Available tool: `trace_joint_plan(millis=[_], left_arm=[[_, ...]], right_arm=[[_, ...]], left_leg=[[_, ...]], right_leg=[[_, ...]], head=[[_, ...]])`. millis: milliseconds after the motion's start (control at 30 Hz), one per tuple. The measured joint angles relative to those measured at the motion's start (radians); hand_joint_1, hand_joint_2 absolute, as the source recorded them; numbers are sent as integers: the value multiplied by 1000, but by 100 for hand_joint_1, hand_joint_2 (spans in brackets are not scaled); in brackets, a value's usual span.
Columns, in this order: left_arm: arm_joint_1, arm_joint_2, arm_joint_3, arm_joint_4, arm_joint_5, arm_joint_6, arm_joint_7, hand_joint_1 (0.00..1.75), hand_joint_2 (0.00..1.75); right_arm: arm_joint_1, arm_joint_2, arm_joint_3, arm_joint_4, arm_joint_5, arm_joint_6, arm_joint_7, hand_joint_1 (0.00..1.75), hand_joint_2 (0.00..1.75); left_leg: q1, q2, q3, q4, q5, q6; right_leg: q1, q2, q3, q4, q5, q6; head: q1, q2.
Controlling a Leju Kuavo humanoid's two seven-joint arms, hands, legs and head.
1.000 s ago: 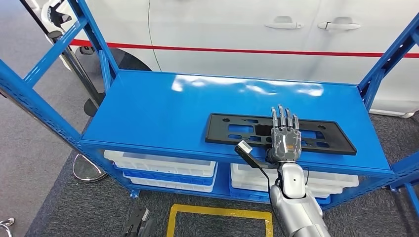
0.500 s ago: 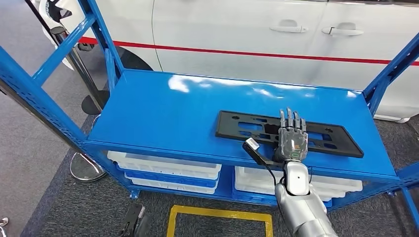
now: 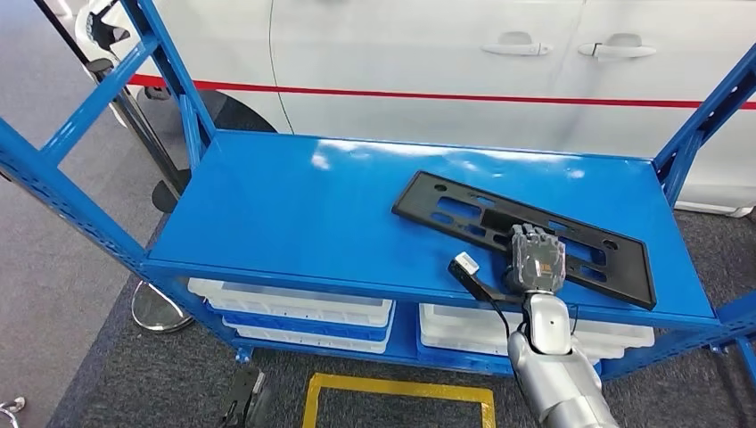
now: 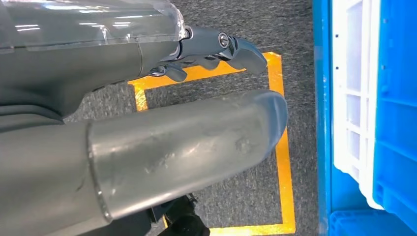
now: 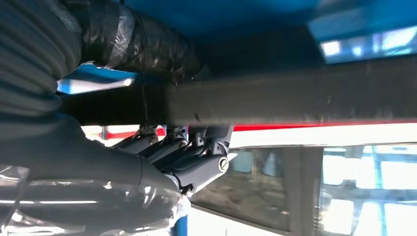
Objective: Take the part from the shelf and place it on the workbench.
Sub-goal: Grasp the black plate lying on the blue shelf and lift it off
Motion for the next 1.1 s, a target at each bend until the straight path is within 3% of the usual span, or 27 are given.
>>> trace_joint_plan(millis=[67,100,133,167,233,300,433,500,567,600,633,667,733,767,833,900,967,1067,1100], left_arm=[[5,2,1,0,7,4,-7,0,0],[8,3,1,0,10,5,-8,0,0],[10,4,1,0,11,5,-9,0,0],[11,4,1,0,11,6,-10,0,0],[11,7,2,0,11,6,-10,0,0],[11,8,2,0,14,6,-11,0,0],[22,10,7,0,28,8,-10,0,0],[23,9,13,0,40,15,-11,0,0],[25,8,20,0,52,27,-19,0,0],[27,6,24,0,58,32,-27,0,0],[29,4,27,0,63,33,-36,0,0],[31,3,30,0,69,32,-46,0,0],[35,0,36,0,83,22,-63,0,0],[38,-1,39,0,90,15,-70,0,0],[48,-1,46,0,101,3,-83,0,0],[59,-1,51,0,109,-3,-91,0,87],[68,-1,56,0,116,-7,-97,0,175],[76,-1,62,0,123,-13,-103,0,175],[80,-1,64,0,125,-15,-104,0,175]], right_arm=[[12,3,-10,-13,-6,0,-13,175,175],[20,4,-15,-20,-7,0,-18,175,175],[26,5,-19,-27,-7,0,-22,175,175],[30,6,-23,-32,-7,0,-24,175,175],[34,7,-30,-42,-9,0,-27,175,175],[41,8,-41,-53,-13,0,-31,175,175],[67,10,-58,-84,-18,0,-45,175,175],[70,11,-63,-95,-32,0,-61,175,175],[69,12,-63,-101,-67,0,-89,175,175],[69,12,-63,-108,-99,0,-111,175,175],[67,11,-63,-122,-143,1,-137,175,175],[64,8,-59,-145,-200,8,-163,175,175],[51,-7,-37,-222,-334,48,-201,175,175],[43,-21,-19,-271,-398,78,-207,175,175],[27,-55,18,-373,-497,138,-200,175,175],[8,-92,53,-462,-567,192,-188,175,175],[-18,-125,83,-529,-614,230,-181,175,175],[-55,-169,117,-601,-663,266,-179,175,175],[-66,-185,127,-624,-675,277,-178,175,175]], left_leg=[[4,0,-60,131,-54,-8],[5,0,-75,162,-57,-10],[5,0,-72,153,-41,-10],[5,0,-49,103,-8,-7],[2,0,19,-41,56,2],[-3,-1,56,-119,76,12],[-1,-1,63,-140,81,33],[2,0,68,-149,85,43],[2,1,67,-148,84,47],[2,1,67,-146,83,47],[3,0,68,-144,82,46],[3,0,68,-140,79,45],[2,-1,66,-127,69,37],[0,-1,63,-119,64,33],[-4,-1,58,-111,60,24],[-3,-1,57,-110,57,17],[-1,0,41,-72,29,6],[4,1,-42,112,-61,-5],[4,1,-67,162,-75,-6]], right_leg=[[1,-1,0,1,-1,-4],[1,0,1,1,-2,-4],[1,0,2,1,-3,-4],[1,1,4,2,-4,-3],[3,2,6,3,-8,2],[5,2,5,3,-9,11],[3,2,0,14,-20,32],[1,2,-39,98,-72,38],[0,2,-102,226,-128,43],[-1,2,-123,265,-135,45],[-2,1,-127,267,-121,46],[-4,1,-111,231,-90,47],[-8,1,-51,103,-26,48],[-8,2,-29,56,-11,46],[-5,4,-18,27,-12,39],[-6,4,-19,25,-10,28],[-10,2,-16,20,-8,16],[-8,0,-14,20,-9,7],[-6,-1,-14,20,-10,6]], head=[[0,0],[0,0],[0,0],[0,0],[0,0],[0,0],[0,0],[1,0],[1,0],[1,0],[1,0],[1,0],[1,0],[1,0],[0,0],[0,0],[0,0],[0,0],[0,0]])
